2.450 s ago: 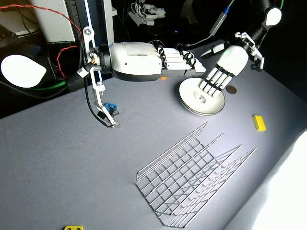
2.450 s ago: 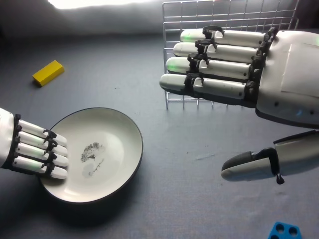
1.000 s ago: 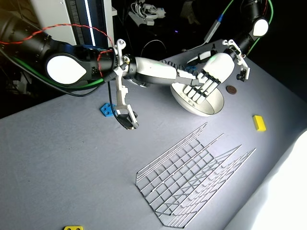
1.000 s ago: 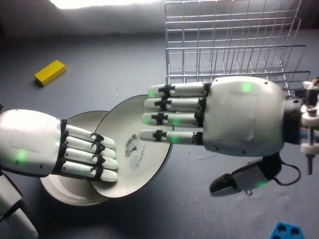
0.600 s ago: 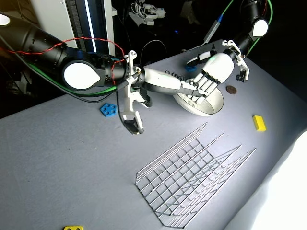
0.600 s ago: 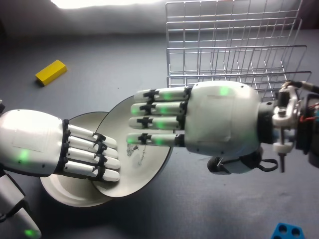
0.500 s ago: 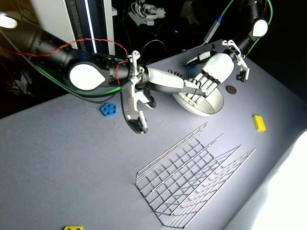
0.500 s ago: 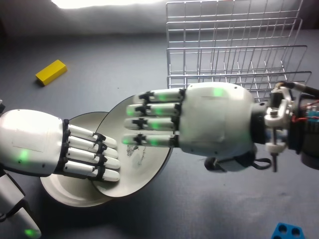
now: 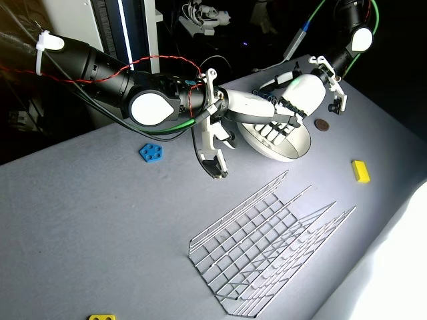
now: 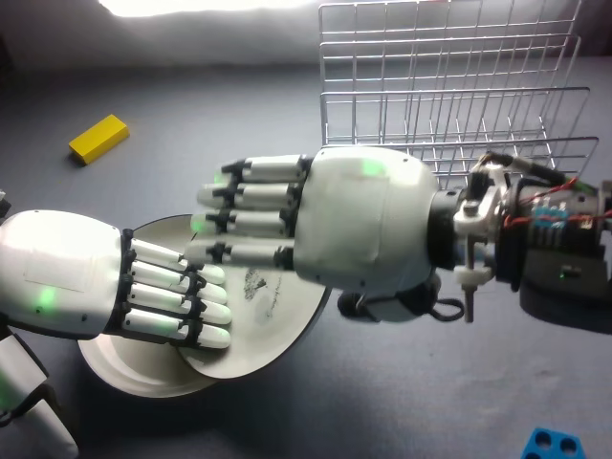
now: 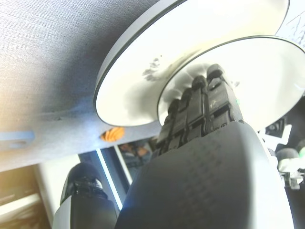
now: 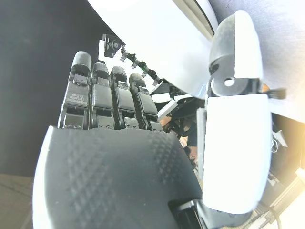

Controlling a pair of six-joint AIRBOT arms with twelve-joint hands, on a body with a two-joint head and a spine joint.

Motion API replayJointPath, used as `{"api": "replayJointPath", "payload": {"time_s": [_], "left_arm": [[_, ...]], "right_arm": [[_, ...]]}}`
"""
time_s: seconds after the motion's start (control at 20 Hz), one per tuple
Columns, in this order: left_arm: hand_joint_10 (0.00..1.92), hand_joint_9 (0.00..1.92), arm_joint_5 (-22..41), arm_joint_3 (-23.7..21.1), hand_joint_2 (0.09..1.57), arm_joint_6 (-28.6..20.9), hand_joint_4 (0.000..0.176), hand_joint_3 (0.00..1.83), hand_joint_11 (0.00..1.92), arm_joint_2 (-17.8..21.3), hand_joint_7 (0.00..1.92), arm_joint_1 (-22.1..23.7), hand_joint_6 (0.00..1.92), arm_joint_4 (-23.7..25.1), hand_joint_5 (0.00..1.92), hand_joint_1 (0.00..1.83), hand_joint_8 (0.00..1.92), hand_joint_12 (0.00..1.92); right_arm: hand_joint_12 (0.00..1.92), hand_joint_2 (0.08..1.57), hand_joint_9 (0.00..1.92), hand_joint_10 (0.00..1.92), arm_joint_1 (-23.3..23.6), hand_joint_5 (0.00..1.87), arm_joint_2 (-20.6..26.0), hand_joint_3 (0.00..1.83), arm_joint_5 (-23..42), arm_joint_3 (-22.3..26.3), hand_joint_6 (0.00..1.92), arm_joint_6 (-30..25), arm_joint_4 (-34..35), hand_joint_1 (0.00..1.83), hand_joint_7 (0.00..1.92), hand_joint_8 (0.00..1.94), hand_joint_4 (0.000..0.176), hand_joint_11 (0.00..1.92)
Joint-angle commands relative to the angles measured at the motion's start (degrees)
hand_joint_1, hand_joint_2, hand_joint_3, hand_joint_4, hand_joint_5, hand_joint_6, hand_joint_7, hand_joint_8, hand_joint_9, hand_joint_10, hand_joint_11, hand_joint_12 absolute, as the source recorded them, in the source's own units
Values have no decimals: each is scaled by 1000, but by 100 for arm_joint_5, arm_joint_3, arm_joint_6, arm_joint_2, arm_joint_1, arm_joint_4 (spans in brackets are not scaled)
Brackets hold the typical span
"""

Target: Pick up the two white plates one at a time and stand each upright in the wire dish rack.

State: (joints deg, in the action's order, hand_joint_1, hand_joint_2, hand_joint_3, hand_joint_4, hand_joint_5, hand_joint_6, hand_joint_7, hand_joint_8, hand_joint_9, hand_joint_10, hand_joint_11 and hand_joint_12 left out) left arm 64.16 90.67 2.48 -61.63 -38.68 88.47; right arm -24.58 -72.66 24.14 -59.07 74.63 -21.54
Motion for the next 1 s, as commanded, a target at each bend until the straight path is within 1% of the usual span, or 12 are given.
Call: {"api": "replayJointPath", "payload": {"time_s": [0.0,0.15,0.3,0.4,0.5,0.6,0.65,0.7,0.75,0.8,0.95], "left_arm": [[0,0,106,-19,984,-22,0,5,0,-113,0,1,0,-16,0,0,0,0],[0,0,118,-19,970,-23,0,0,0,-113,0,1,0,-17,0,0,0,0],[0,0,120,-8,970,-29,0,0,0,-115,0,9,3,-18,8,0,0,0],[0,0,120,-5,963,-31,0,0,0,-116,0,15,0,-18,0,0,0,0],[0,0,120,-3,977,-31,0,1,0,-116,0,14,4,-18,10,0,0,0],[0,0,120,-1,963,-31,0,0,0,-116,0,14,0,-18,3,0,0,0],[0,0,120,-1,970,-33,0,0,0,-115,0,14,1,-18,3,0,0,0],[0,0,120,-1,966,-33,0,0,0,-114,0,14,9,-18,22,0,0,0],[0,0,120,3,957,-33,0,0,0,-114,0,14,1,-18,6,0,0,0],[0,0,120,6,948,-33,0,0,0,-114,0,14,0,-18,0,0,0,0],[0,0,121,7,969,-33,0,0,0,-114,0,14,0,-20,2,0,0,0]], "right_arm": [[360,982,0,0,19,24,-29,7,630,-19,4,37,39,988,0,0,0,0],[626,995,34,10,6,50,-165,6,630,-152,4,50,159,1000,0,0,0,0],[755,1045,72,16,1,55,-295,14,630,-248,4,78,331,1018,8,2,0,0],[890,1048,121,24,1,96,-346,5,678,-281,12,81,335,1044,60,10,0,0],[956,1068,145,21,-6,136,-360,5,711,-291,14,87,335,1050,99,9,0,0],[1047,1068,200,29,-37,177,-378,2,744,-314,16,111,335,1078,162,14,0,0],[1130,1050,248,41,-44,222,-396,0,746,-339,25,111,335,1089,217,22,0,0],[1244,1015,351,52,-49,334,-408,0,754,-361,29,111,335,1134,339,21,0,0],[1298,1011,439,59,-55,405,-416,0,756,-374,26,111,335,1152,437,19,0,17],[1298,1033,474,51,-65,429,-418,3,757,-377,17,110,338,1152,470,11,0,37],[1183,1057,668,61,-136,600,-419,4,772,-378,31,110,339,1146,662,20,0,267]]}}
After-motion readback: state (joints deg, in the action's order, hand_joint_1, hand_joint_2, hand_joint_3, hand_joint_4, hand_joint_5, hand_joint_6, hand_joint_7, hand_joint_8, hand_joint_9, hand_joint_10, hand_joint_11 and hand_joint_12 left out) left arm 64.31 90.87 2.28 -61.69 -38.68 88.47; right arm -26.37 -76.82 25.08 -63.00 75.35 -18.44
